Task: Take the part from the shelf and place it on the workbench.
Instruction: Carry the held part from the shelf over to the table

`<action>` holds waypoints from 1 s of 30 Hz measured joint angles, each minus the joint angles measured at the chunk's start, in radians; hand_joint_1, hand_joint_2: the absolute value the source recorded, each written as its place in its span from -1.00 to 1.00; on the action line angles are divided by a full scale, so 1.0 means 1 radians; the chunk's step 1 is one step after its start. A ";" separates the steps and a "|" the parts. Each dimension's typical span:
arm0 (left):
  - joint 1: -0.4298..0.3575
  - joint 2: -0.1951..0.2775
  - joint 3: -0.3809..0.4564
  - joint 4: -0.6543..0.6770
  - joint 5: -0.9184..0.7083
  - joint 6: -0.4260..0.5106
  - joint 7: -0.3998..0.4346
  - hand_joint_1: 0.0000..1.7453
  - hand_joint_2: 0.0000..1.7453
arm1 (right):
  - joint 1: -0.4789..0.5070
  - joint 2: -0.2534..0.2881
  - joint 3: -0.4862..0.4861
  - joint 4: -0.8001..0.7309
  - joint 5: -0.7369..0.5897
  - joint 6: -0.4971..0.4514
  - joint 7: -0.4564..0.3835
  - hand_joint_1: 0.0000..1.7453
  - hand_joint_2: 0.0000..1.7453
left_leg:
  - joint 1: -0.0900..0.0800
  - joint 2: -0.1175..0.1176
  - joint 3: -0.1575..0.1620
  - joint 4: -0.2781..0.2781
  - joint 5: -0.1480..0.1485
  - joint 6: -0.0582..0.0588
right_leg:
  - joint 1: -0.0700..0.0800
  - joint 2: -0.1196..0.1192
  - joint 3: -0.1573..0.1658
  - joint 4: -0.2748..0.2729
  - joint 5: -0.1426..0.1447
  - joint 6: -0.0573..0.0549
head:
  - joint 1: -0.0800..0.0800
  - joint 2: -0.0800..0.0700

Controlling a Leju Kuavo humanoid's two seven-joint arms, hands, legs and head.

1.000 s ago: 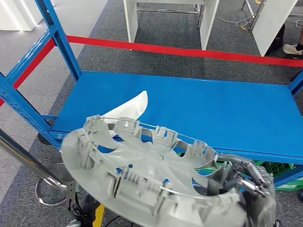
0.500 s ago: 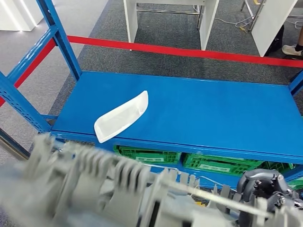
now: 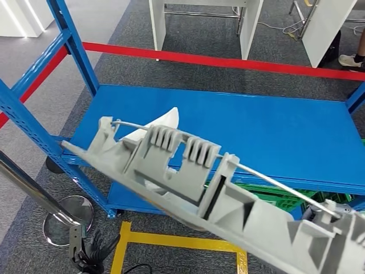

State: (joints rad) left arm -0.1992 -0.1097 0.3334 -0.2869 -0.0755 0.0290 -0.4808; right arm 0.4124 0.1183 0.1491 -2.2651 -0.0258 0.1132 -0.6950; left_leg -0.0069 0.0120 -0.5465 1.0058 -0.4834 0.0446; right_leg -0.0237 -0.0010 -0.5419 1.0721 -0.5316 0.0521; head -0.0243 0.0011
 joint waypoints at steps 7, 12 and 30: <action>0.002 0.005 0.008 0.000 0.001 -0.002 -0.008 -1.00 1.00 | -0.002 0.016 -0.011 0.000 0.011 -0.015 0.000 1.00 1.00 | 0.002 -0.005 -0.049 0.087 -0.061 -0.046 | -0.001 -0.001 -0.001 -0.054 0.021 -0.044 | -0.003 0.000; 0.008 0.004 0.013 0.000 0.001 -0.003 -0.010 -1.00 1.00 | -0.003 0.017 -0.018 0.003 0.018 -0.027 0.000 1.00 1.00 | 0.008 -0.006 -0.081 0.271 -0.151 -0.054 | 0.007 -0.002 -0.046 -0.051 0.053 -0.059 | -0.007 0.000; 0.015 0.013 0.022 0.001 -0.056 0.093 0.043 -1.00 1.00 | 0.012 0.017 -0.024 -0.009 0.033 -0.052 -0.001 1.00 1.00 | 0.000 -0.003 0.039 -0.042 -0.003 0.001 | 0.005 0.000 -0.130 0.100 -0.072 -0.010 | -0.001 0.000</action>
State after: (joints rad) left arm -0.1840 -0.0969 0.3554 -0.2856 -0.1318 0.1215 -0.4381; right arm 0.4248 0.1354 0.1251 -2.2740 0.0069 0.0614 -0.6958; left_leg -0.0065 0.0091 -0.5078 0.9642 -0.4864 0.0460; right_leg -0.0192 -0.0013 -0.6716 1.1720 -0.6038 0.0421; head -0.0253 0.0011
